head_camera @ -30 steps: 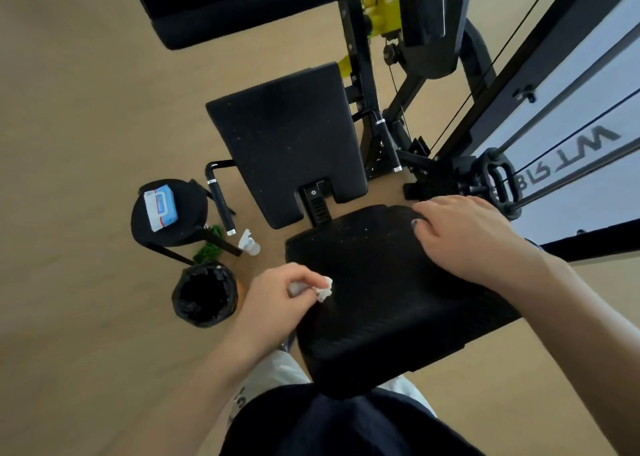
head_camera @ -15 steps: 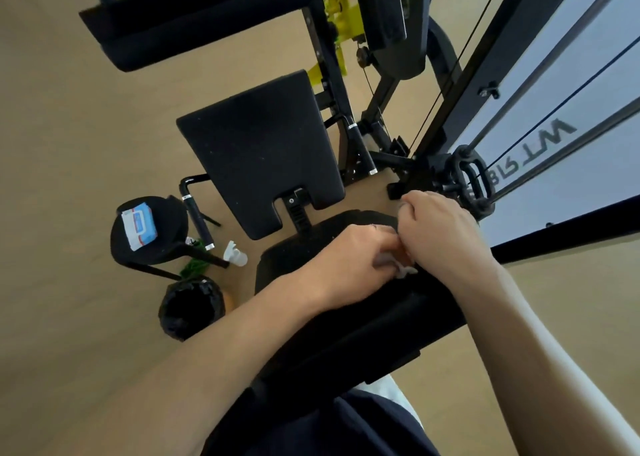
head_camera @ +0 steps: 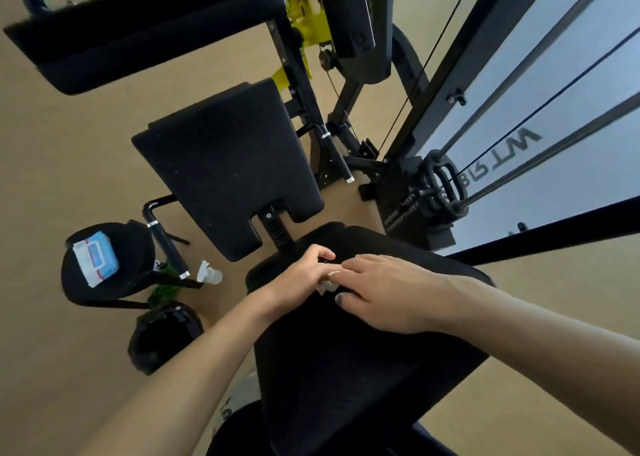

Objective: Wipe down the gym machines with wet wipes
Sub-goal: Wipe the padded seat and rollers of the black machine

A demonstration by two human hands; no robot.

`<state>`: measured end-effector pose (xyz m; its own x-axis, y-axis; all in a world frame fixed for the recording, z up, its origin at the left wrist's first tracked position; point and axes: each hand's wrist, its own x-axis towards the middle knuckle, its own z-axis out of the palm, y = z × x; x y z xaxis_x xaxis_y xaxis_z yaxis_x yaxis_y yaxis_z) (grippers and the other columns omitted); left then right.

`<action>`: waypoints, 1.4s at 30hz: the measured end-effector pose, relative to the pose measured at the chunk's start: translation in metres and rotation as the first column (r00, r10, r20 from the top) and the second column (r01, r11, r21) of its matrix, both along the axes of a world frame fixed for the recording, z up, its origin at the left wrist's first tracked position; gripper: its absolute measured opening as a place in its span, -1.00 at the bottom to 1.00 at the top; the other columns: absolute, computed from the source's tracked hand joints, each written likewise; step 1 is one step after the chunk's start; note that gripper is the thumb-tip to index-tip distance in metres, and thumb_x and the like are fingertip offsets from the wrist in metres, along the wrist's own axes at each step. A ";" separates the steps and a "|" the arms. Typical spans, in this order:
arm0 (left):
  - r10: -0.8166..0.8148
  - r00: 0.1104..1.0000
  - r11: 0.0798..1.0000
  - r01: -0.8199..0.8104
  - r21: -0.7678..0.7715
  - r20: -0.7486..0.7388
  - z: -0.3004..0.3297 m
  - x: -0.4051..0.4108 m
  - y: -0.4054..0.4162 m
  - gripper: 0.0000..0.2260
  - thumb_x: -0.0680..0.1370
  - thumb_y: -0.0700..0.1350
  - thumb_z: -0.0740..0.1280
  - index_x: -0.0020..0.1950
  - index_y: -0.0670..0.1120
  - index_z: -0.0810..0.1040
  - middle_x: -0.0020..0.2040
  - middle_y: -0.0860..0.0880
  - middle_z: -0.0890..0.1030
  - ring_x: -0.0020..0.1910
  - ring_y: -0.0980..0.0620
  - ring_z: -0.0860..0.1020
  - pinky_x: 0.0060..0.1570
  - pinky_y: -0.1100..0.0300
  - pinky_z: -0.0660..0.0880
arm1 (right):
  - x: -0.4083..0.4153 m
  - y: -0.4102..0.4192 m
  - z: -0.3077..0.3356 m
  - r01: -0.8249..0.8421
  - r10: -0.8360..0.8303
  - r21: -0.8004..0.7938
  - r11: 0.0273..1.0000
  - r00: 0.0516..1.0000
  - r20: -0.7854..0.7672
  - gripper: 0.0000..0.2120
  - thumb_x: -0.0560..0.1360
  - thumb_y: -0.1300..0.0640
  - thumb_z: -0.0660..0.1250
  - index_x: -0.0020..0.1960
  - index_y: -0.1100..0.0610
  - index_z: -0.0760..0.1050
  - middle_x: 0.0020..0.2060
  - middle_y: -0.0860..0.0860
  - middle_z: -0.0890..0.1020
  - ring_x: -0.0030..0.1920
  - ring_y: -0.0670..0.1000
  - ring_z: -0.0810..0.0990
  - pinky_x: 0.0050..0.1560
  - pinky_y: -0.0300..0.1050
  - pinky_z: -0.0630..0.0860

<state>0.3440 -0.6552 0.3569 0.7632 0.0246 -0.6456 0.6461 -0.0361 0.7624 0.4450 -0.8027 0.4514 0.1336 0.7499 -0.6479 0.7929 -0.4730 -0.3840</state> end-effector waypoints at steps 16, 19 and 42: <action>0.575 0.808 0.797 -0.517 0.311 -0.130 -0.074 -0.055 0.026 -0.66 0.68 0.07 0.08 0.21 -0.13 0.49 0.06 -0.03 0.59 0.06 -0.03 0.54 0.04 0.04 0.46 | -0.003 0.033 -0.053 -0.070 0.071 -0.282 0.957 0.997 -0.005 -0.53 0.70 -0.21 -0.07 0.24 -0.01 0.51 0.26 -0.04 0.47 0.44 0.04 0.27 0.50 0.07 0.26; 0.722 0.643 0.688 -0.633 0.354 -0.255 -0.083 -0.063 0.019 -0.54 0.67 0.04 0.10 0.46 -0.21 0.40 0.40 -0.22 0.49 0.36 -0.22 0.46 0.35 -0.13 0.39 | 0.031 0.030 -0.064 -0.026 0.060 -0.350 0.937 0.994 0.088 -0.52 0.70 -0.18 -0.10 0.31 0.01 0.47 0.33 -0.02 0.48 0.45 0.02 0.30 0.50 0.06 0.25; 0.808 0.233 0.386 -0.904 0.186 -0.541 -0.096 -0.070 0.014 -0.44 0.71 0.16 -0.05 0.53 -0.17 0.36 0.47 -0.16 0.43 0.43 -0.19 0.40 0.49 -0.12 0.27 | 0.077 0.054 -0.112 -0.156 0.224 -0.450 0.879 0.969 0.101 -0.44 0.55 -0.29 -0.23 0.11 -0.09 0.47 0.28 -0.12 0.54 0.29 0.12 0.37 0.43 0.11 0.26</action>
